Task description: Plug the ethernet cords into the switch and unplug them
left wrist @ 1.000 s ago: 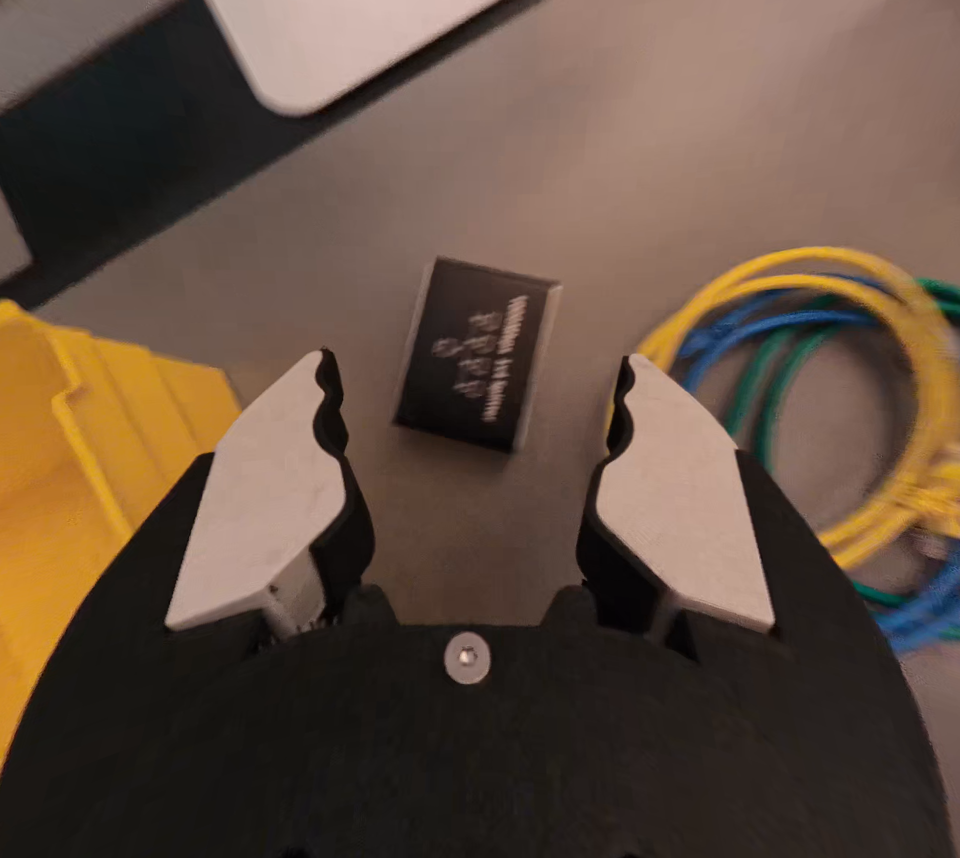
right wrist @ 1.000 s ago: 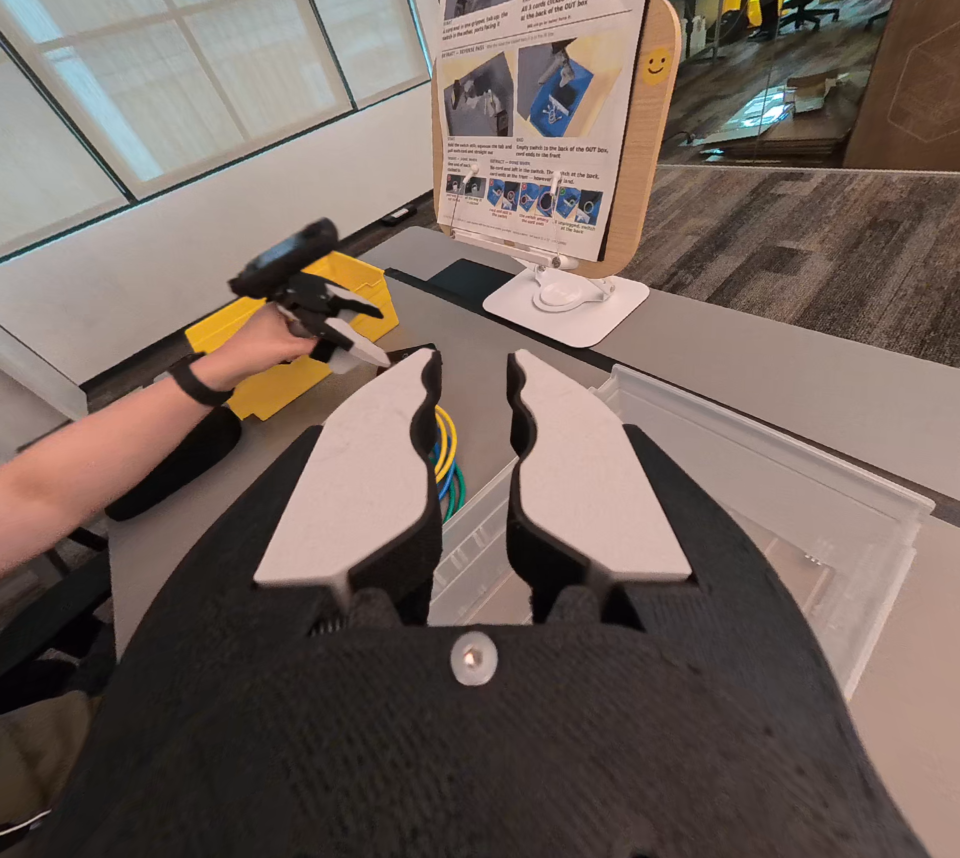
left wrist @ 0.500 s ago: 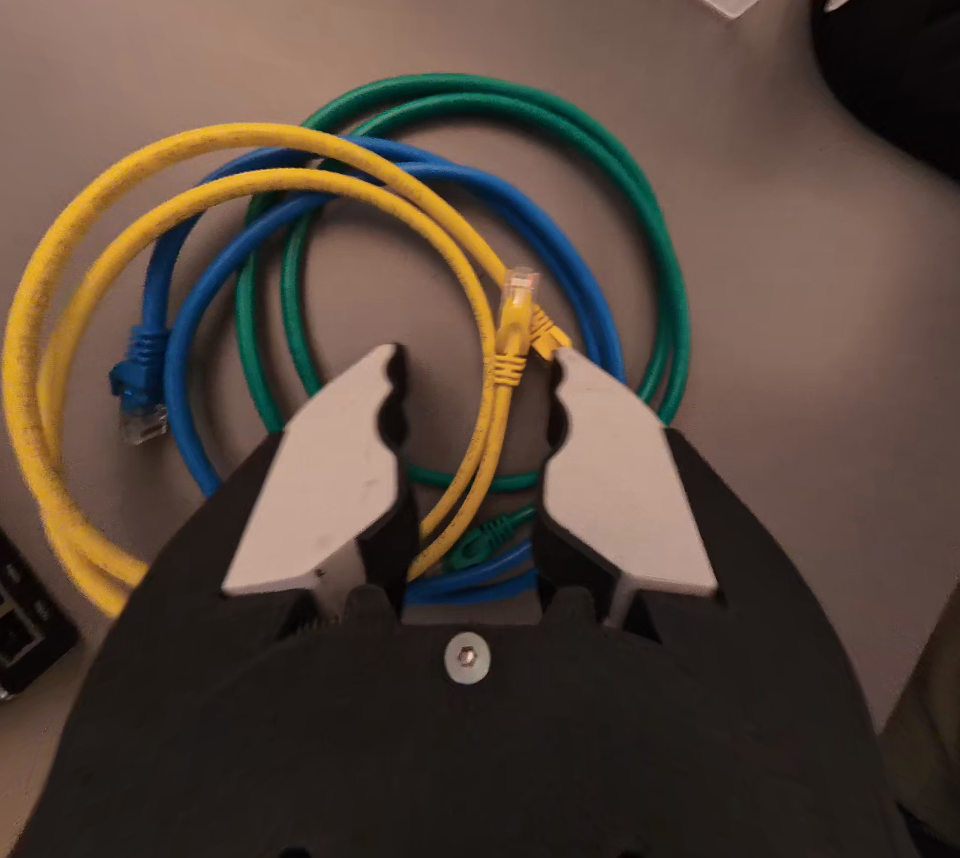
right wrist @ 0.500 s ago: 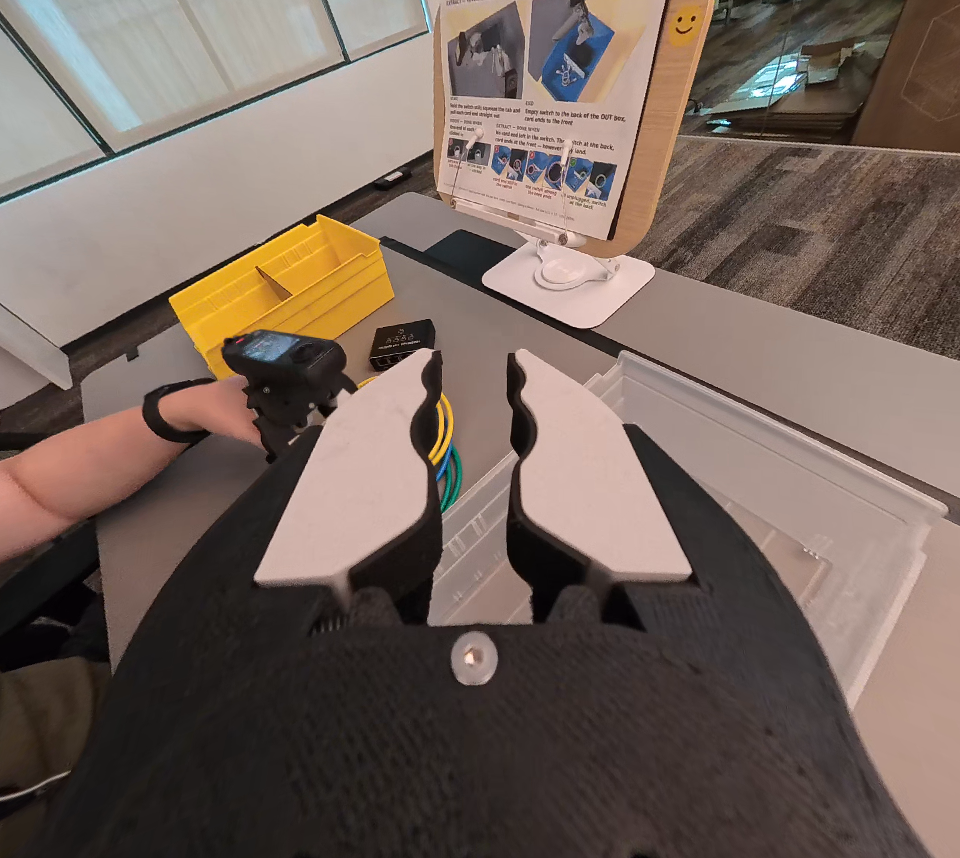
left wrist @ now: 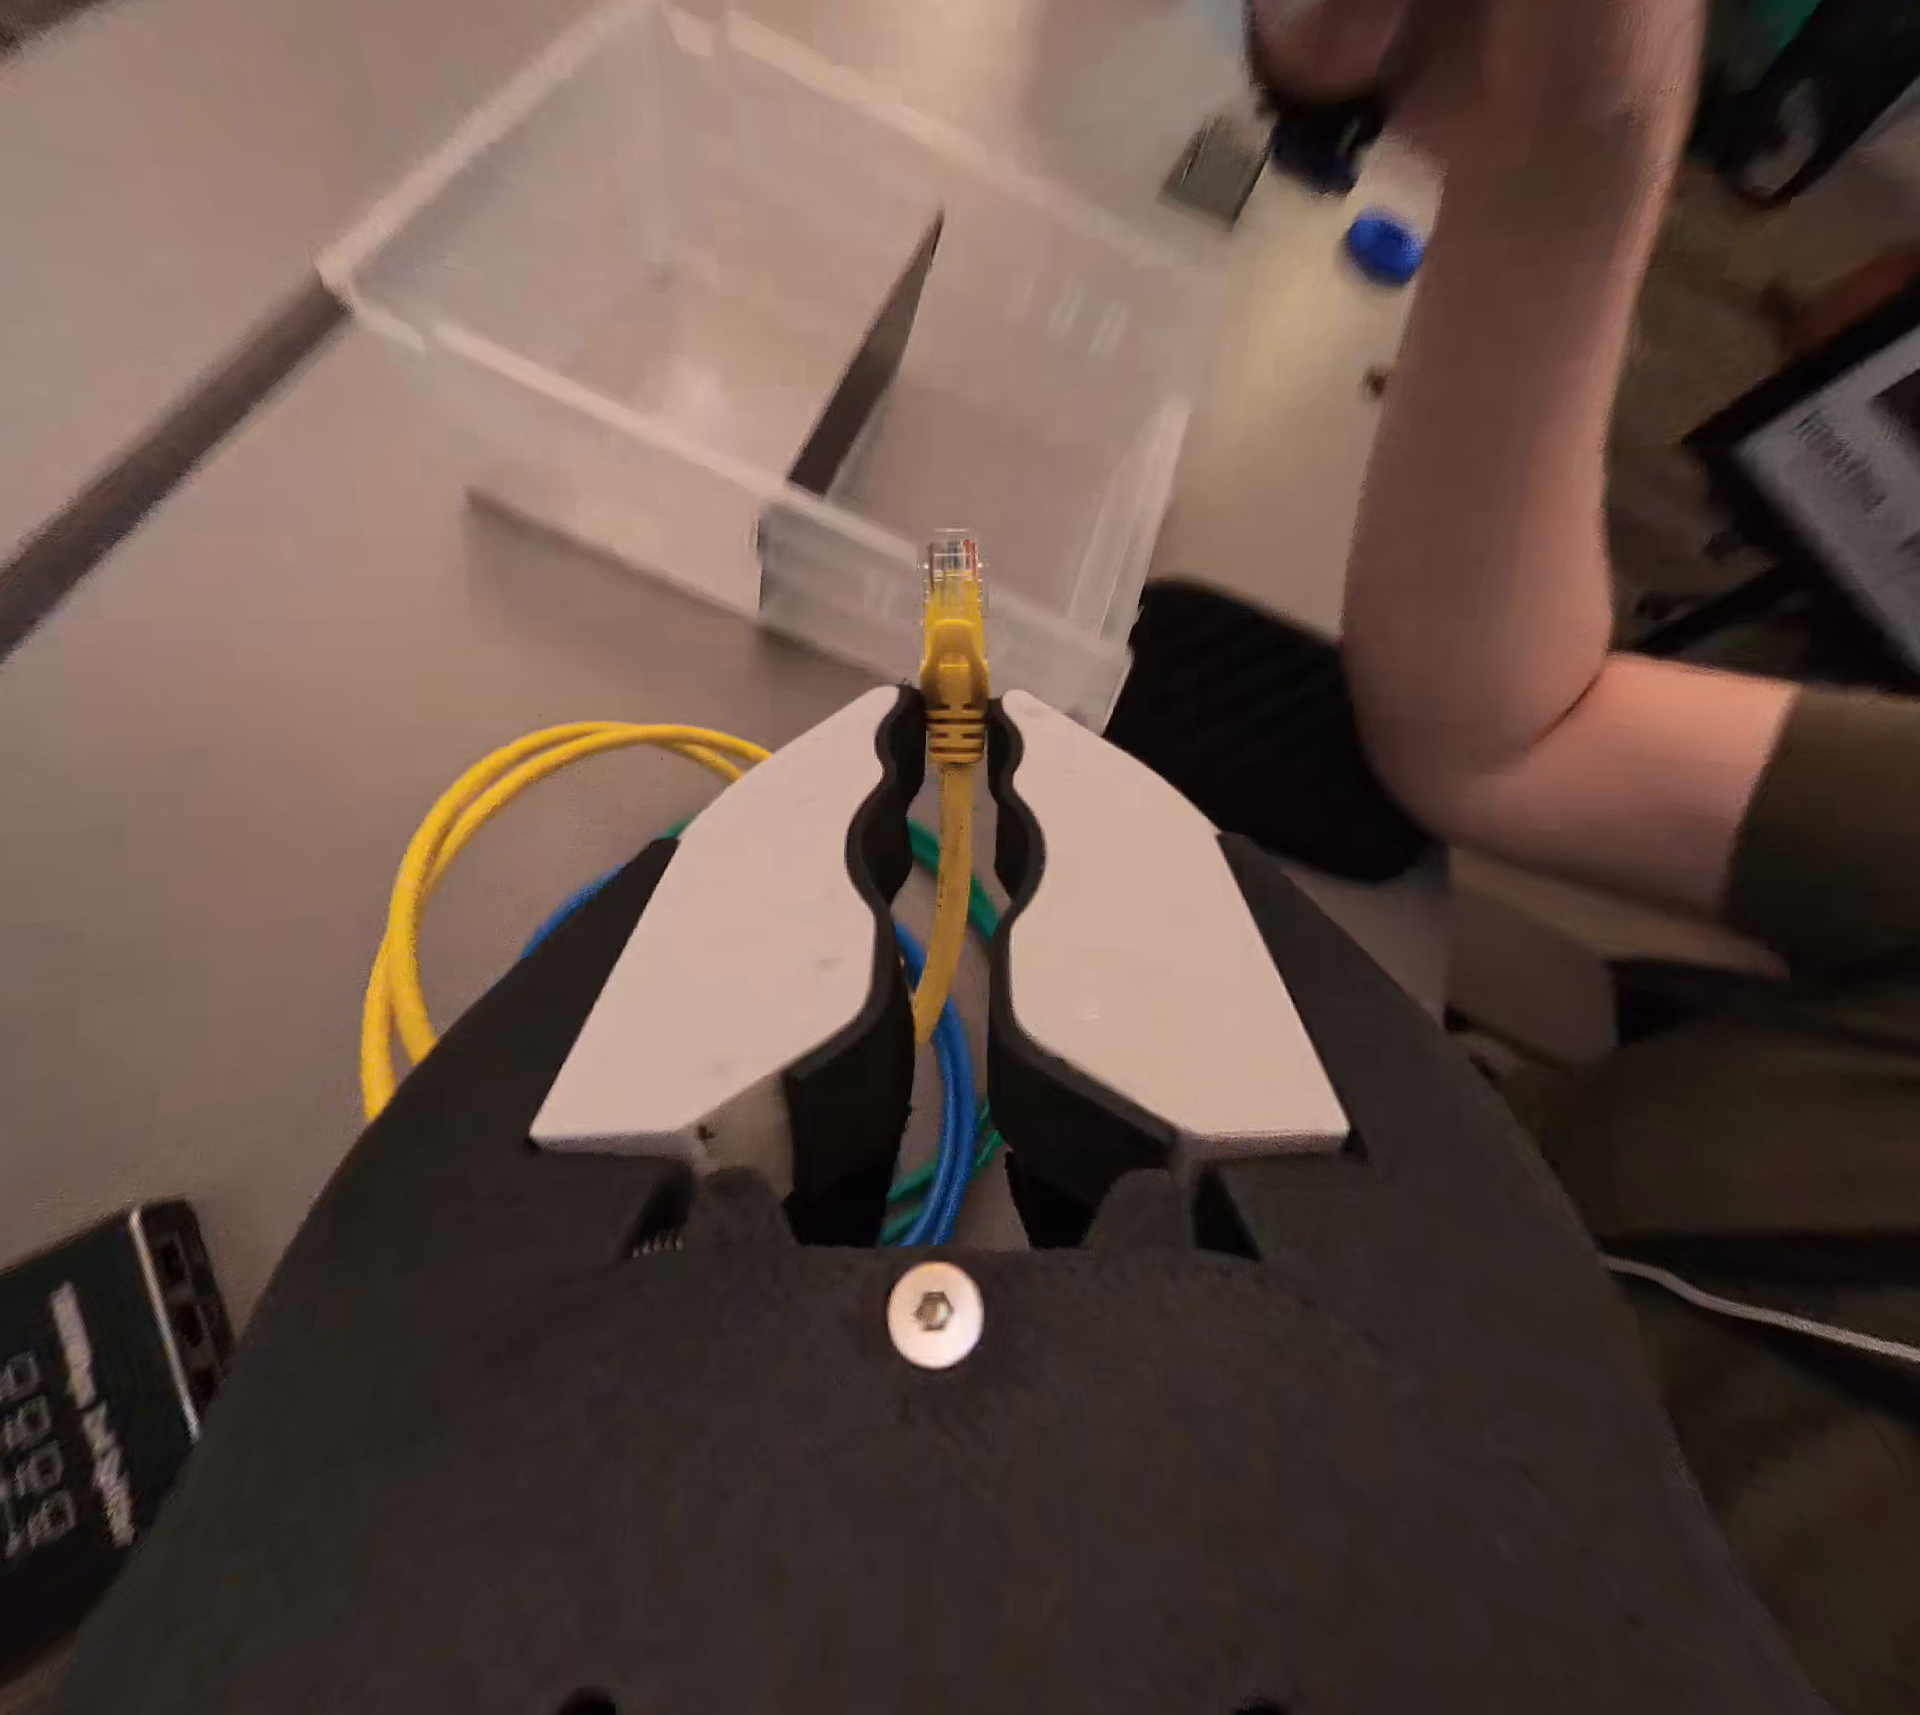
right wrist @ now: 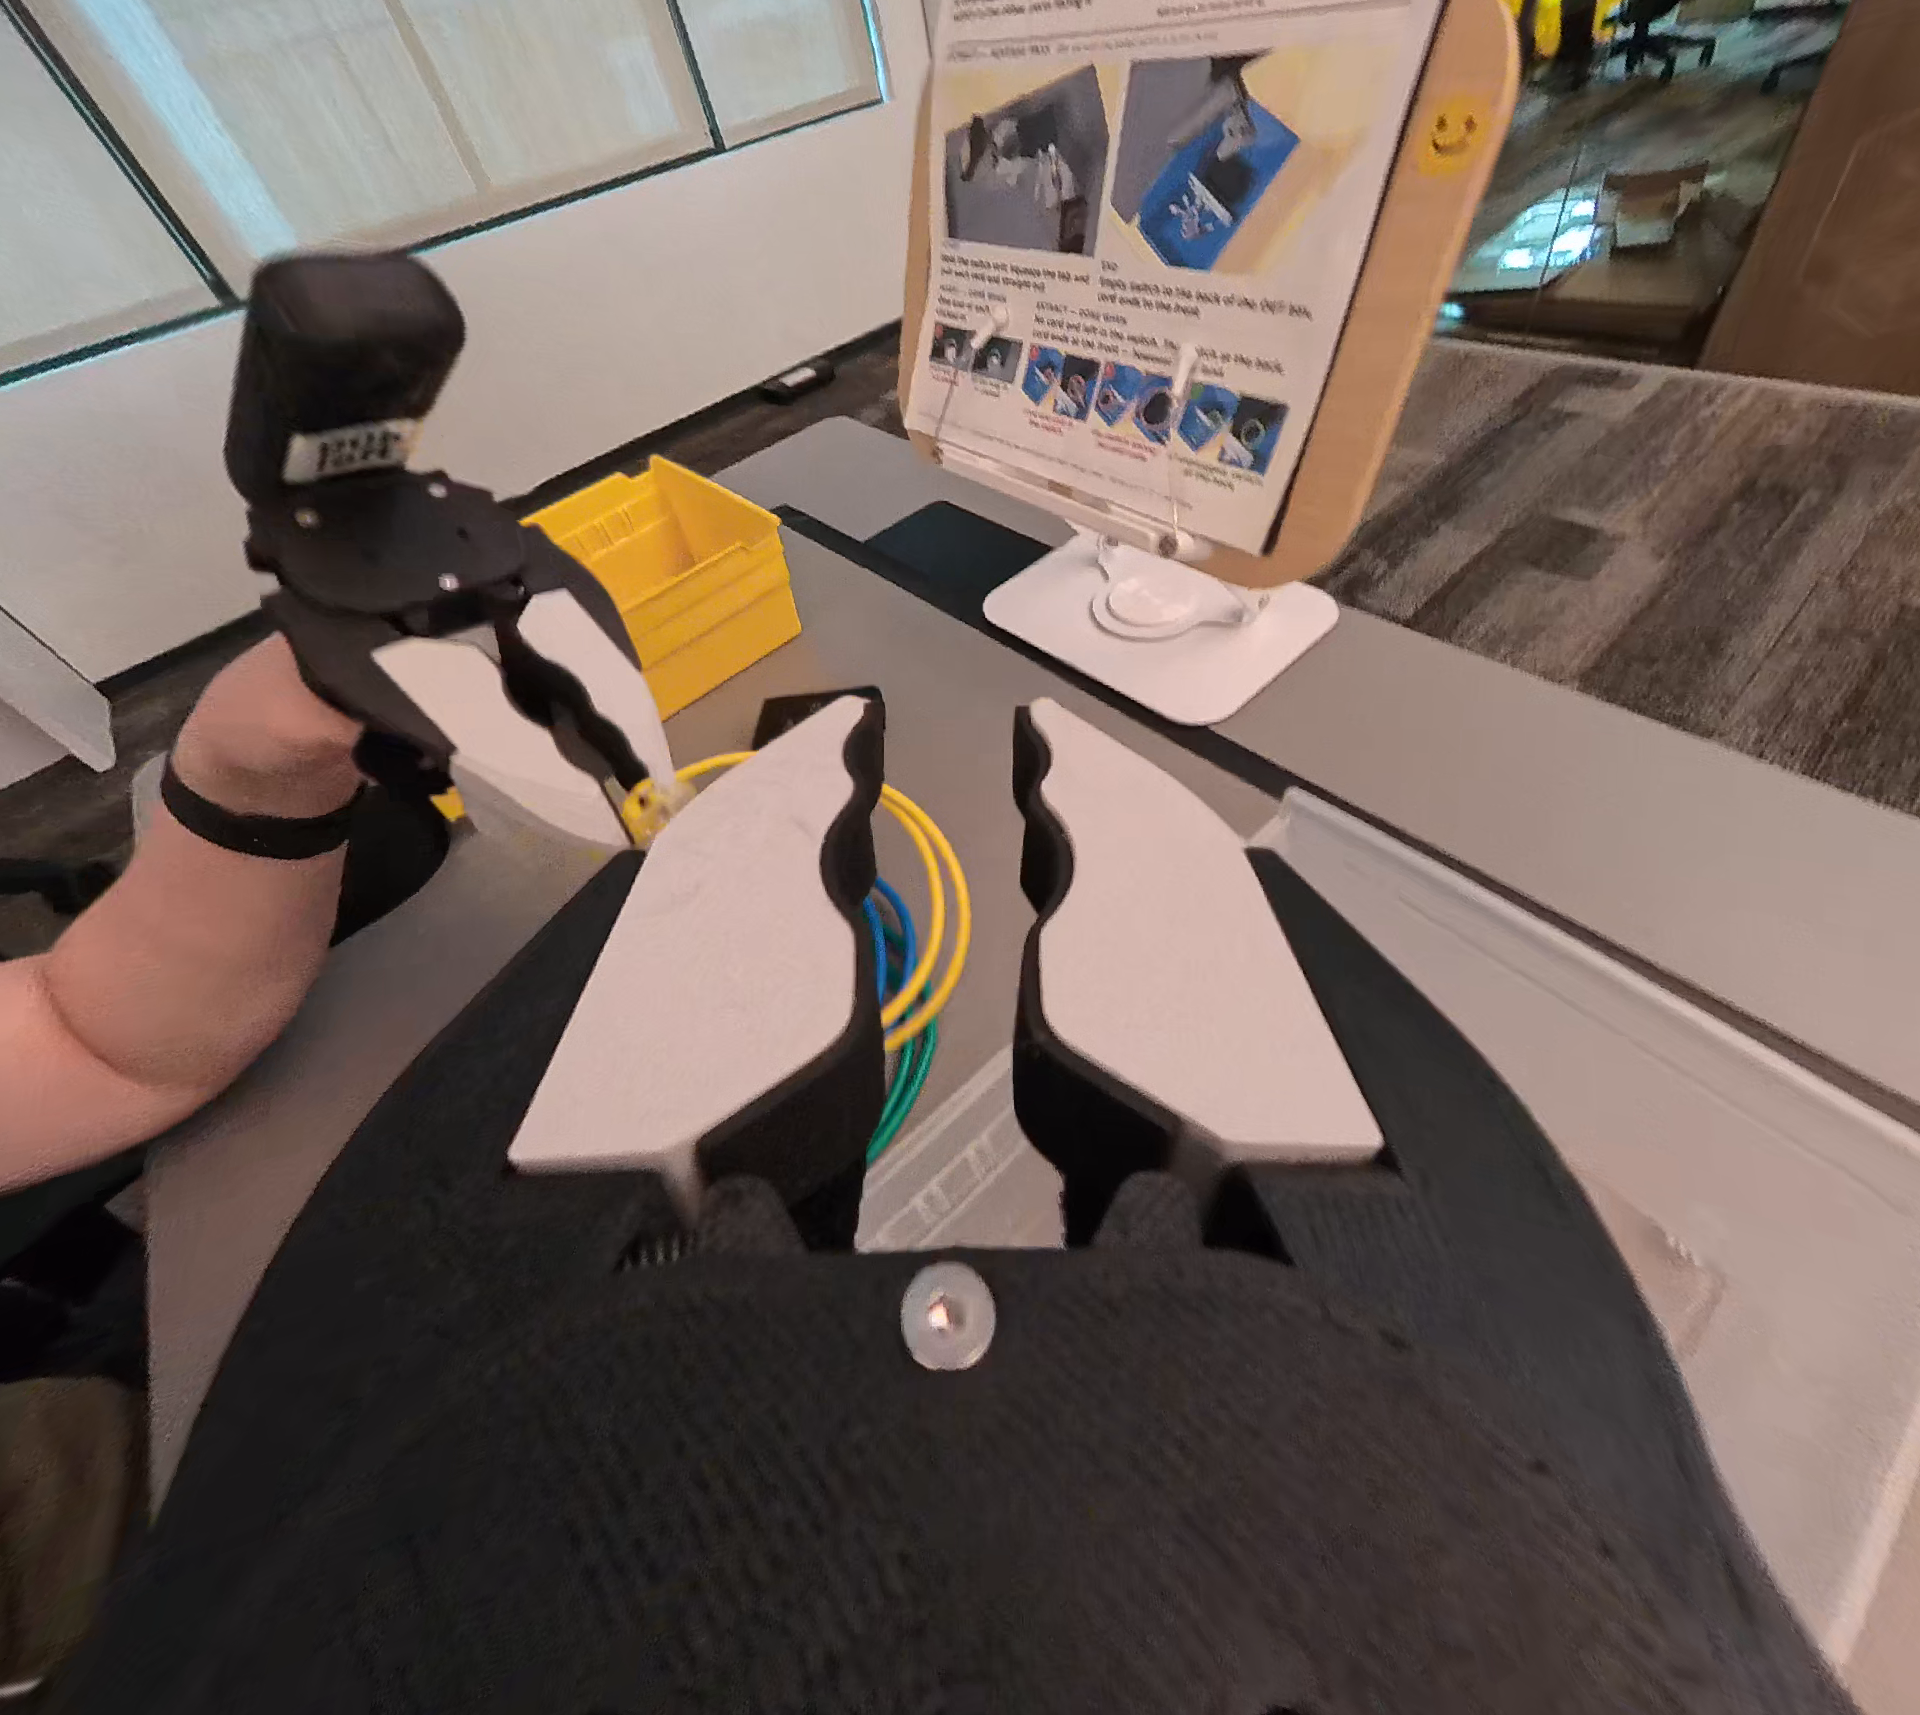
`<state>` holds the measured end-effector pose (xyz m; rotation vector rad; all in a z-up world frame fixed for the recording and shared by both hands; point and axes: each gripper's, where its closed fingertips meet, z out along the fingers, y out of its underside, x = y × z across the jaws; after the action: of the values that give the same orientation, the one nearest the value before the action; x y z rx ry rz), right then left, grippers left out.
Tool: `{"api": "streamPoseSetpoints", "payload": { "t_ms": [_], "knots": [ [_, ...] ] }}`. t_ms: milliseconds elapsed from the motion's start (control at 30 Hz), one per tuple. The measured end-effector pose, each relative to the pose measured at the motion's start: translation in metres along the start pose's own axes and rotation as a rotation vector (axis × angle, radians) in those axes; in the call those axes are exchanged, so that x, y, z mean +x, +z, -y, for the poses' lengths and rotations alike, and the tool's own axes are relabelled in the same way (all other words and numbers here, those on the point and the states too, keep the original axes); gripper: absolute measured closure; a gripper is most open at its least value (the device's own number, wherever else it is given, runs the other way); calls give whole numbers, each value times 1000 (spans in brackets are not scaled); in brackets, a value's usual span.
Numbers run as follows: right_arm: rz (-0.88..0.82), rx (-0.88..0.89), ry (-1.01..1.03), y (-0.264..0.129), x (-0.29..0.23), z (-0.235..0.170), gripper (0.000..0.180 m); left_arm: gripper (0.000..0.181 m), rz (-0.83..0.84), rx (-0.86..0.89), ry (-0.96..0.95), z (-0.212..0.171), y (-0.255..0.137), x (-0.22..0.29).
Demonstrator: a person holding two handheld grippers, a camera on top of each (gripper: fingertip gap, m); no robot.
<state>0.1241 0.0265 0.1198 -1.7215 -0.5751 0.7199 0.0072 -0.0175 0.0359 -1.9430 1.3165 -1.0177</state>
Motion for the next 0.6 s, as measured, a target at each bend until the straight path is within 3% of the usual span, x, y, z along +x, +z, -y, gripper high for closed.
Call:
{"api": "streamPoseSetpoints", "payload": {
  "t_ms": [133,367,600],
  "knots": [
    [0,81,-93,14,-20,17,155,170,-35,223,-58,38,-27,-7],
    [-12,271,-174,38,-46,41,154,170,-175,428,-168,53,-62,-14],
    [196,225,-78,75,-92,26,152,170,-256,614,-220,66,-104,-13]
  ]
}}
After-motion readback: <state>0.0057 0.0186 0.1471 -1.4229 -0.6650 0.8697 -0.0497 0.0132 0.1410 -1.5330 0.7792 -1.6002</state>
